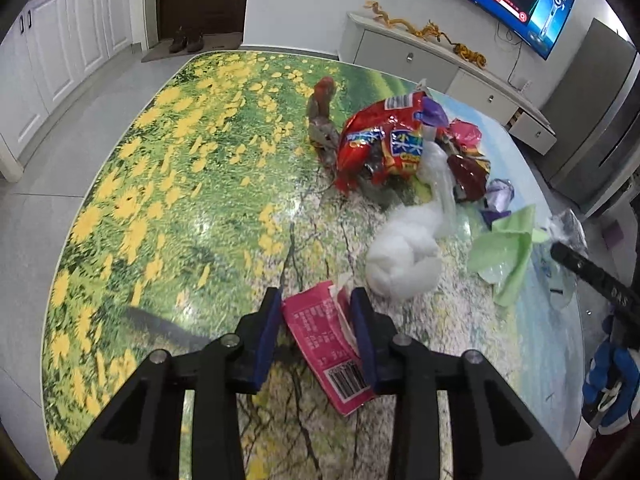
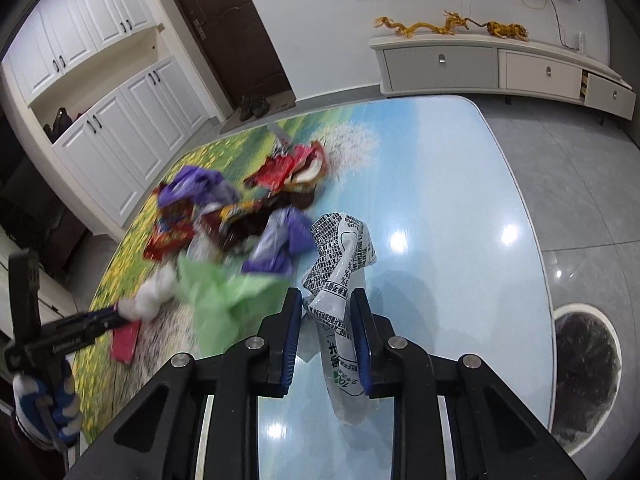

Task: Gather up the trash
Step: 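Carry both held wrappers over the trash bin and open both tools, then grasp the white tissue with the left tool while the right tool grasps the green paper, then carry the tissue and green paper to the bin and release both, then move both open tools back over the table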

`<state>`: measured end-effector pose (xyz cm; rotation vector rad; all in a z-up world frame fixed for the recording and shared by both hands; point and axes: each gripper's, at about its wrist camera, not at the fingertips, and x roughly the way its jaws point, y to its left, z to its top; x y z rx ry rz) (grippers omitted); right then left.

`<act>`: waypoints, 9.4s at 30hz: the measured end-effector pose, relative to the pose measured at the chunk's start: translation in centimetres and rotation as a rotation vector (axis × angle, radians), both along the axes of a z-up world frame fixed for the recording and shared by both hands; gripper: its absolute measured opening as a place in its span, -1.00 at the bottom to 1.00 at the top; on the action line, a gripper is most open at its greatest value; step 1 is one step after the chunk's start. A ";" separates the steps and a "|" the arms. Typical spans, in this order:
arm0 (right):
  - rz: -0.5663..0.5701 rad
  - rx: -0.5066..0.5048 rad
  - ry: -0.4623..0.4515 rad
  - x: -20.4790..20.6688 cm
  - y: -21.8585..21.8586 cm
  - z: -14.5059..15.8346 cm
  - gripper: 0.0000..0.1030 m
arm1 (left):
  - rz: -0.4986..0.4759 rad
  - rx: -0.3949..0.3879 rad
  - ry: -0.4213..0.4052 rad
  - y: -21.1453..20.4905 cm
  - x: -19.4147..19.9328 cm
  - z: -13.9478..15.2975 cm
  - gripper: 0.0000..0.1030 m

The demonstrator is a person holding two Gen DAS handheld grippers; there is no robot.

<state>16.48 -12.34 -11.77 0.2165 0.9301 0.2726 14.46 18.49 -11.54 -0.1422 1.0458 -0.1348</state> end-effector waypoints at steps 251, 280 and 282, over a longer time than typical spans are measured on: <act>-0.538 0.014 0.064 -11.4 -28.5 -5.0 0.06 | -0.784 -0.022 0.000 -48.0 -0.3 1.7 0.00; -0.422 -0.113 -0.171 -16.2 -17.4 7.0 0.16 | -0.552 0.010 -0.354 -32.1 -6.9 12.0 0.05; -0.407 -0.123 -0.180 -16.1 -16.5 7.5 0.18 | -0.530 0.001 -0.376 -31.0 -7.1 12.6 0.10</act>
